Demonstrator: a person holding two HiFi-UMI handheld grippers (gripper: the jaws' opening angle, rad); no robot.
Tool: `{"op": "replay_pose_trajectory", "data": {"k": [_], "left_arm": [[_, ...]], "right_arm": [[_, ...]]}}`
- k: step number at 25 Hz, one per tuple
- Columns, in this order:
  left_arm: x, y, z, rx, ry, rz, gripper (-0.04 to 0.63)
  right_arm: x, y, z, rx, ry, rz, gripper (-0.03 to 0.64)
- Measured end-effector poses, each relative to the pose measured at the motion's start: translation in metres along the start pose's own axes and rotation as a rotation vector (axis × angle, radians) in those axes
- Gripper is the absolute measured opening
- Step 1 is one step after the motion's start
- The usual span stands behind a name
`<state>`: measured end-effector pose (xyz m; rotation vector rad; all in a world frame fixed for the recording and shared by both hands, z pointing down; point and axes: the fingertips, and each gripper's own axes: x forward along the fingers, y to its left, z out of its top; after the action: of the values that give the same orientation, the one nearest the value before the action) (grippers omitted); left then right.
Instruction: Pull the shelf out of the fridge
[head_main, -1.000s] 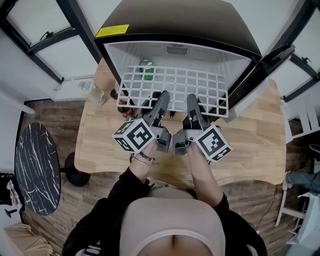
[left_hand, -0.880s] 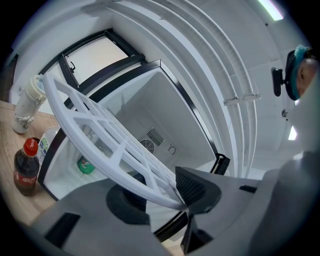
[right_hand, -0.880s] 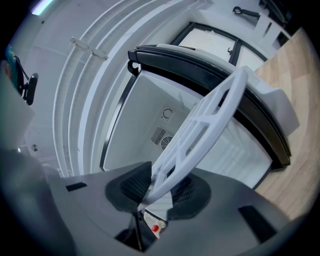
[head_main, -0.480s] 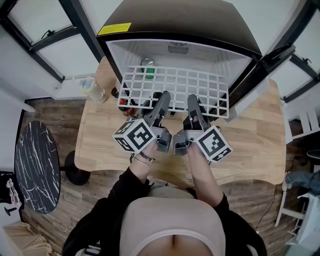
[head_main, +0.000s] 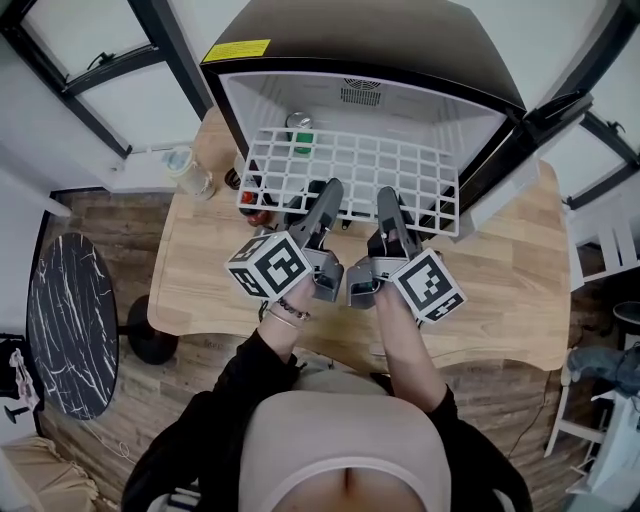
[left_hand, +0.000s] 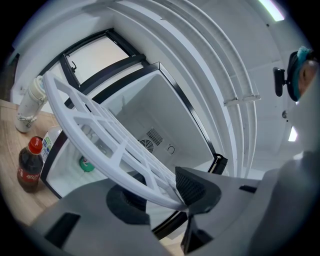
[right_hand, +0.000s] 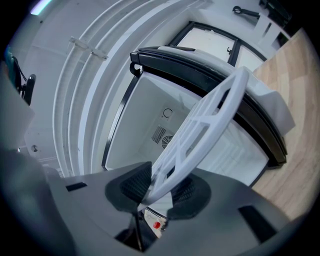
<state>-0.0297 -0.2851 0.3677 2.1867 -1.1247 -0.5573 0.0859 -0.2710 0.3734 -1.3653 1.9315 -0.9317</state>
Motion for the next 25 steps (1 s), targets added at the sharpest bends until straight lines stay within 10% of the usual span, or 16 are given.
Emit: {"op": "replay_pose_trajectory", "data": {"k": [25], "left_arm": [[-0.0049,-0.0020,-0.0007,-0.008,0.004,0.000,0.160]], "right_arm": [[-0.0040,0.0026,-0.0022,-0.002,0.054,0.038,0.114]]}}
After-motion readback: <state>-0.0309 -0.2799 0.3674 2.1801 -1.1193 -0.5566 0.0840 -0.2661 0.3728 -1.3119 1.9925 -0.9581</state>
